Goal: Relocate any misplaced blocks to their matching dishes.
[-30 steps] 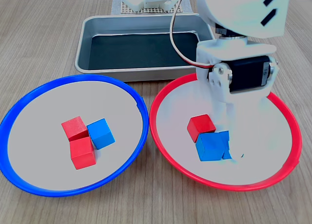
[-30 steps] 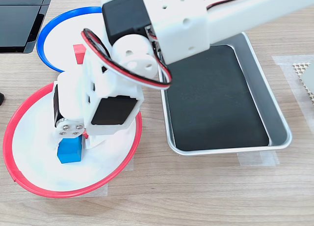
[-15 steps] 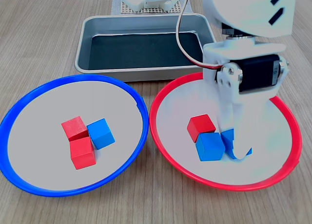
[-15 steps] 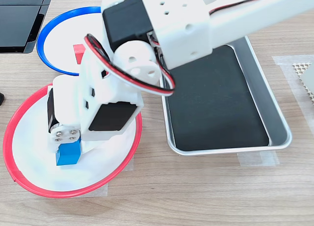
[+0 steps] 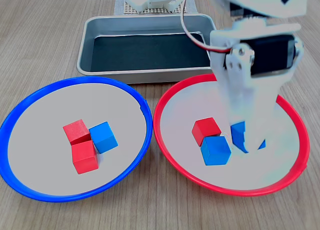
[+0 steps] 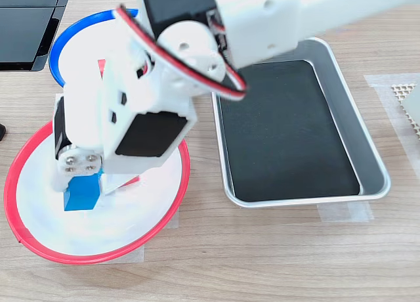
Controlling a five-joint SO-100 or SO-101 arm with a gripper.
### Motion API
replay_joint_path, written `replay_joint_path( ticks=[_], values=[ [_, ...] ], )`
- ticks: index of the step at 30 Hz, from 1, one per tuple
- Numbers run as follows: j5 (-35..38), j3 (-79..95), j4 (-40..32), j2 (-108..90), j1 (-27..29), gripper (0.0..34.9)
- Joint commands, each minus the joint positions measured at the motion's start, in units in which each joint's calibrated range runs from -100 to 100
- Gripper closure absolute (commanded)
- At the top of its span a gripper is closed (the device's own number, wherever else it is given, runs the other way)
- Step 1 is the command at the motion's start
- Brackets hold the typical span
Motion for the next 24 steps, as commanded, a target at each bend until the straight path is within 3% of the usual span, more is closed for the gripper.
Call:
replay_joint_path(
  ticks=[1,9,16,24],
  values=[
    [1.27,-0.19,2.99,-8.56,0.79,34.6],
    [6.01,4.37,6.78,-17.43,7.47,34.6],
    [9.91,7.64,6.95,-20.67,15.37,34.6],
    [13.09,15.47,6.95,-23.40,20.74,34.6]
  ],
)
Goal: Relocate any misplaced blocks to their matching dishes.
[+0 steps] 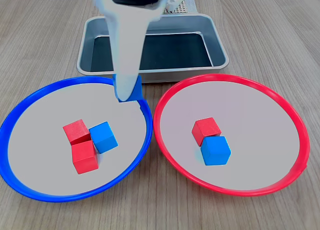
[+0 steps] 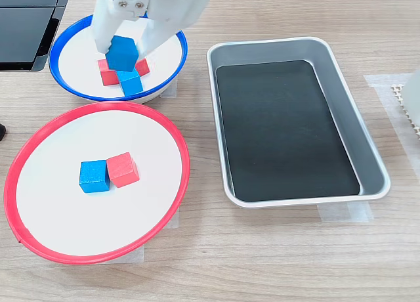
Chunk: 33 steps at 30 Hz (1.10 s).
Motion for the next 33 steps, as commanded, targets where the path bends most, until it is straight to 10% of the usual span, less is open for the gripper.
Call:
replay_joint_path(
  ticks=[1,23,27,33],
  values=[
    [0.98,2.14,-0.57,-3.62,1.85,34.6],
    [0.34,-9.33,-9.81,12.84,1.29,34.6],
    [0.24,-11.06,-9.23,14.55,1.66,22.9],
    [0.10,-11.33,-7.09,14.55,1.38,17.9]
  ],
)
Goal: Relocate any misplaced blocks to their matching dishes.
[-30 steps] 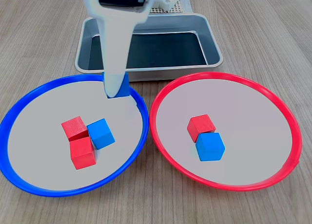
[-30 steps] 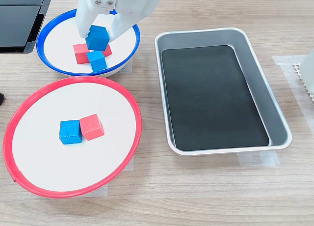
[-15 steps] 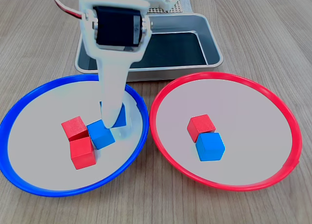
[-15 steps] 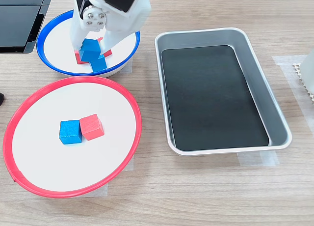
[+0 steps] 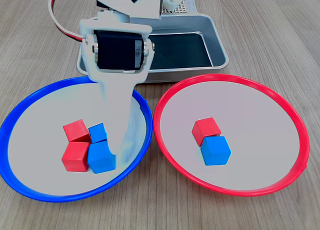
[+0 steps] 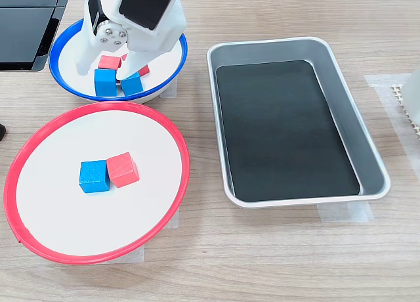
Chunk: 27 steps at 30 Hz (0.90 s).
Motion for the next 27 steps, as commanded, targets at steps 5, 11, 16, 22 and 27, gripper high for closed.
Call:
replay_joint_path(
  ticks=[5,11,16,22,27],
  values=[
    [-0.29,-3.17,3.80,-1.99,-0.69,17.6],
    [0.73,0.66,9.49,-7.45,-1.72,18.0],
    [1.76,5.12,13.95,-12.23,-1.63,18.6],
    [2.83,9.03,14.53,-15.72,0.63,18.9],
    [3.08,9.39,13.45,-16.24,2.32,21.4]
  ],
)
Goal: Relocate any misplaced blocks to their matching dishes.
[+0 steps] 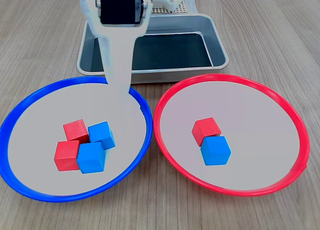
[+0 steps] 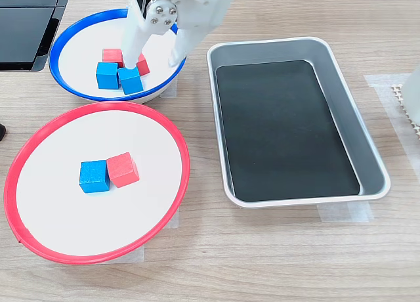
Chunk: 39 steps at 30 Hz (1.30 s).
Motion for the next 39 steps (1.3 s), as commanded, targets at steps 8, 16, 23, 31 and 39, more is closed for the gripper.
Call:
replay_joint_path(
  ticks=[8,16,23,31,39],
  values=[
    [-0.63,-1.13,-3.21,-2.77,1.95,34.6],
    [-0.83,-2.96,-6.68,1.58,4.02,34.6],
    [0.00,-6.78,-9.82,8.66,6.65,34.6],
    [0.34,-9.42,-10.73,12.76,6.47,34.6],
    [0.15,-8.51,-9.32,12.16,4.40,34.6]
  ],
)
